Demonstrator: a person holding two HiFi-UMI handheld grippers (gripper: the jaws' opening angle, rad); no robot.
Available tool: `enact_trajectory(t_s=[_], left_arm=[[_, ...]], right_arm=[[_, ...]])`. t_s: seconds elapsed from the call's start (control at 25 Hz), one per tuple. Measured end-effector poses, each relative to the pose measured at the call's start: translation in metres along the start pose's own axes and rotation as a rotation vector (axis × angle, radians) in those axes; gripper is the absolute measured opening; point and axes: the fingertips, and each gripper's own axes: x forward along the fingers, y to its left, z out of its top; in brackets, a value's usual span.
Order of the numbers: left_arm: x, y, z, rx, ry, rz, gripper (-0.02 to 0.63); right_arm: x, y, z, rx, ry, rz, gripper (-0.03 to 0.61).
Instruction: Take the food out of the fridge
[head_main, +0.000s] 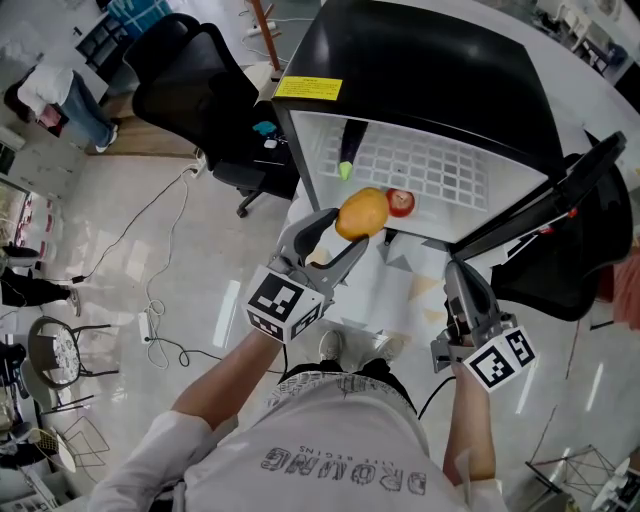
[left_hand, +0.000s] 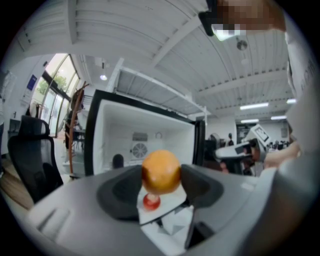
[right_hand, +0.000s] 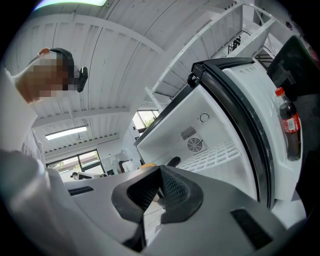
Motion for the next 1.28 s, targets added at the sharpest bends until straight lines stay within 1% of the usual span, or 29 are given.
enact_trajectory(t_s=[1.28], left_arm=[[0.002, -0.012, -0.002, -0.006, 0.009, 0.016, 0.25]], right_arm=[[-0.008, -0.003, -0.003, -0.005, 0.023, 0.013, -0.011]])
